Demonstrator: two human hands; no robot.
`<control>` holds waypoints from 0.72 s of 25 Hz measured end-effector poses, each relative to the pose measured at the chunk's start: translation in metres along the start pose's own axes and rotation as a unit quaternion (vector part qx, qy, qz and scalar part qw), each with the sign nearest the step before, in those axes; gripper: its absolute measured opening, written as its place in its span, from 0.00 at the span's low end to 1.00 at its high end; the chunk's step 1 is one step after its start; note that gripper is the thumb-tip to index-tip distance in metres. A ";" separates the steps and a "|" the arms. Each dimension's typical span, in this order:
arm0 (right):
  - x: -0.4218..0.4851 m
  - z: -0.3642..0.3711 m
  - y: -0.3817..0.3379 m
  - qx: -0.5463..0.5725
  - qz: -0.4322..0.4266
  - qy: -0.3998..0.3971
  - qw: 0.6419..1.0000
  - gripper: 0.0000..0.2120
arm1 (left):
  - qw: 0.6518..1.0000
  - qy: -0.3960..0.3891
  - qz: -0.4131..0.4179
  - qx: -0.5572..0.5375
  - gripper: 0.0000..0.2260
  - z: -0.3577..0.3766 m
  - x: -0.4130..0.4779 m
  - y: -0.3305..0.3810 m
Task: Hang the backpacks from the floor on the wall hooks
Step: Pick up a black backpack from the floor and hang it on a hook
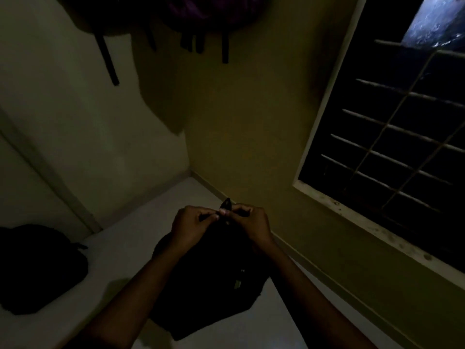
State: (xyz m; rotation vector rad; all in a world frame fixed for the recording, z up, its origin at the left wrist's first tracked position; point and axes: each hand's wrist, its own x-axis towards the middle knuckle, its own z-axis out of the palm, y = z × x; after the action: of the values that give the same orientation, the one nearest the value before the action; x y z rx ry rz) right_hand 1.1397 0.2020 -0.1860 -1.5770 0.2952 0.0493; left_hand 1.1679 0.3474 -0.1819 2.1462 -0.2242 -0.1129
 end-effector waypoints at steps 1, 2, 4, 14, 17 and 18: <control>0.014 0.009 -0.007 -0.006 -0.012 0.001 1.000 0.03 | 1.000 0.006 0.015 0.013 0.07 -0.014 0.016 -0.004; 0.026 0.016 -0.014 -0.032 -0.025 0.002 0.999 0.06 | 0.999 0.011 0.027 0.024 0.07 -0.025 0.029 -0.006; 0.051 0.030 -0.034 -0.096 -0.046 0.011 0.994 0.09 | 0.998 0.026 0.041 0.043 0.07 -0.048 0.057 -0.004; 0.177 0.048 -0.186 -0.122 -0.182 0.104 0.970 0.08 | 0.980 0.123 0.150 0.046 0.08 -0.130 0.216 0.082; 0.216 0.029 -0.245 -0.126 -0.223 0.129 0.958 0.08 | 0.973 0.150 0.175 0.004 0.09 -0.143 0.271 0.128; 0.229 0.021 -0.264 -0.130 -0.241 0.137 0.952 0.08 | 0.969 0.162 0.189 -0.005 0.09 -0.147 0.290 0.144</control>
State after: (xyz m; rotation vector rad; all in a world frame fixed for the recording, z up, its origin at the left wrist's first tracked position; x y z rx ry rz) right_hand 1.4210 0.1869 0.0214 -1.8821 0.1140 -0.5340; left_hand 1.4591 0.3301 0.0210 2.0365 -0.4324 0.4516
